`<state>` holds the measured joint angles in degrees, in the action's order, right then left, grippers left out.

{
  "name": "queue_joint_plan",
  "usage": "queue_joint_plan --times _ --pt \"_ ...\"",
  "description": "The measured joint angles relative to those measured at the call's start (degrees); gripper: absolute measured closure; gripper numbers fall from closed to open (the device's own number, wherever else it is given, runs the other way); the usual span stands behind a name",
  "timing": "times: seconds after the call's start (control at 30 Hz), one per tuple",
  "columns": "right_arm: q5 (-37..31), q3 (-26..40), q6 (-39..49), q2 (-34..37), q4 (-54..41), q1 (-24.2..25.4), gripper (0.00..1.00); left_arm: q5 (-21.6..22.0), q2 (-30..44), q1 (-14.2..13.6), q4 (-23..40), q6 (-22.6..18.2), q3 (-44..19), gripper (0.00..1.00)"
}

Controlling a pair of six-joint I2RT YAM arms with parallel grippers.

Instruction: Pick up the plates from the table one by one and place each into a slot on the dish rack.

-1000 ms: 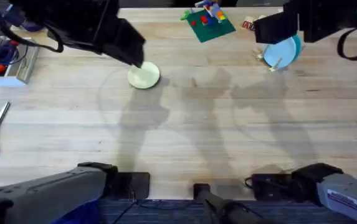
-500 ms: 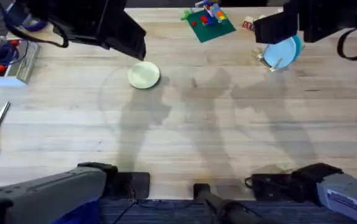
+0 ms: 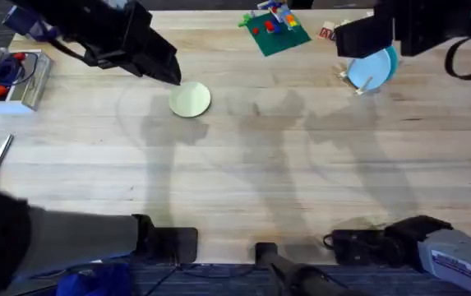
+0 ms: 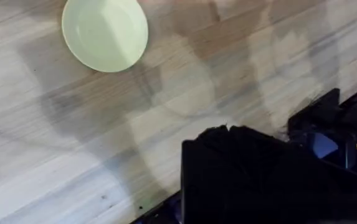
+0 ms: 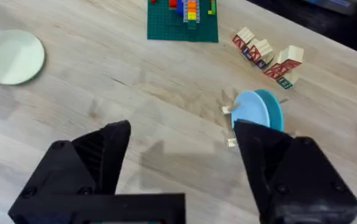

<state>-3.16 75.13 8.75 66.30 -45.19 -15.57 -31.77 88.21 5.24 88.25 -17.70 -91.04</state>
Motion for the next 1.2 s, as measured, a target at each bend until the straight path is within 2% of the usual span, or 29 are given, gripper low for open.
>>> queue_joint_plan --times 0.1,0.13,0.47,0.83,1.2 --pt "0.0 0.0 0.0 0.0 0.0 0.0 0.007 -0.2 2.7 0.6 -0.7 -1.8 0.1 0.958" --pt "0.0 0.0 0.0 0.0 0.0 0.0 0.007 -0.2 5.6 0.6 -2.4 -3.0 0.1 0.958" --pt "0.0 0.0 0.0 0.0 0.0 0.0 0.007 -0.5 12.4 1.4 -4.5 -5.3 0.1 0.957" --pt "0.0 0.0 0.0 0.0 0.0 0.0 0.007 -2.9 13.5 7.5 -7.8 -8.7 0.2 0.957" --pt "0.0 0.0 0.0 0.0 0.0 0.0 0.007 -3.3 18.5 7.6 -11.5 -9.1 0.2 0.959"
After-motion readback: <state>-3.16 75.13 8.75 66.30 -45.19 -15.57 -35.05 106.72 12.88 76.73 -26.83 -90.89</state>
